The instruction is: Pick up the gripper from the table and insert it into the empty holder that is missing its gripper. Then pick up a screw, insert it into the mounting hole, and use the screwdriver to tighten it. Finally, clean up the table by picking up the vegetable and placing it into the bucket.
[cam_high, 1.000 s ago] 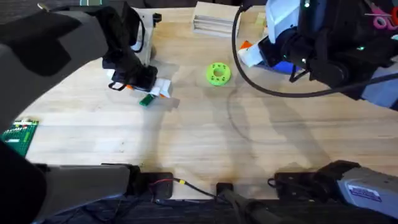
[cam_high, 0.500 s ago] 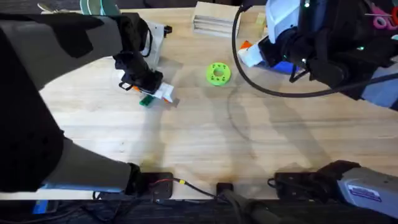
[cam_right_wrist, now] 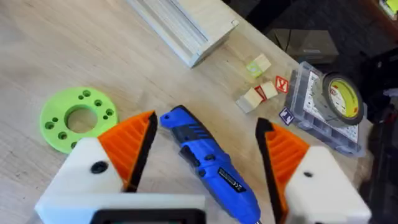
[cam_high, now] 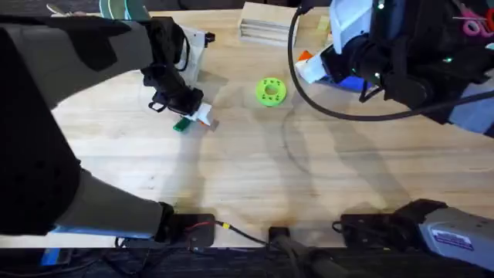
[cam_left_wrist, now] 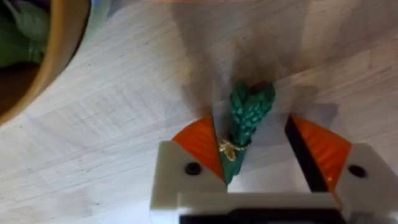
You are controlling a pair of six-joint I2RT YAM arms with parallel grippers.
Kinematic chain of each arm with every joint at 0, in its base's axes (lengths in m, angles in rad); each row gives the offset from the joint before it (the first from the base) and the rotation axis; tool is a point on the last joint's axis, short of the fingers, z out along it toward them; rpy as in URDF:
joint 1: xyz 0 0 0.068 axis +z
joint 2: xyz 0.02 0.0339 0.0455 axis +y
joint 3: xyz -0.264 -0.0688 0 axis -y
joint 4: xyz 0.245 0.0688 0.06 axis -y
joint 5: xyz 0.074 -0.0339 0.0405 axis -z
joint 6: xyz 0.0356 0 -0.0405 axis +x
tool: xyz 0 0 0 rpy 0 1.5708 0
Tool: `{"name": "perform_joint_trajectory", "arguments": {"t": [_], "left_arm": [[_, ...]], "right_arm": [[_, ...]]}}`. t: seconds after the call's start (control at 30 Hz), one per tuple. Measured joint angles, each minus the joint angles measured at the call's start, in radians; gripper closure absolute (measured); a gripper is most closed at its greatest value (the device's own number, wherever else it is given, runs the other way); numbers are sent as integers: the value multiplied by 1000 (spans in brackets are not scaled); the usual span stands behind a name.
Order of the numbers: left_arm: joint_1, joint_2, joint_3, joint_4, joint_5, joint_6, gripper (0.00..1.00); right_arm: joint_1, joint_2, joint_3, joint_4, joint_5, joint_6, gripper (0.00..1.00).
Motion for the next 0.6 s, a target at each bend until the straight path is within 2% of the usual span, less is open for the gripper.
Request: {"name": "perform_joint_trajectory", "arguments": {"t": [0.07, 0.13, 0.3, 0.37, 0.6], "left_arm": [[0, 0, 0, 0, 4, 0, 365], [0, 0, 0, 0, 6, 1, 484], [0, 0, 1, -1, 13, 6, 951], [0, 1, 2, 1, 13, 6, 987], [0, 1, 3, -13, 13, 6, 984]], "right_arm": [[0, 0, 0, 0, 0, 0, 9], [0, 0, 0, 0, 0, 0, 9], [0, 0, 0, 0, 0, 0, 10], [0, 0, 0, 0, 0, 0, 10], [0, 0, 0, 0, 0, 3, 10]]}}
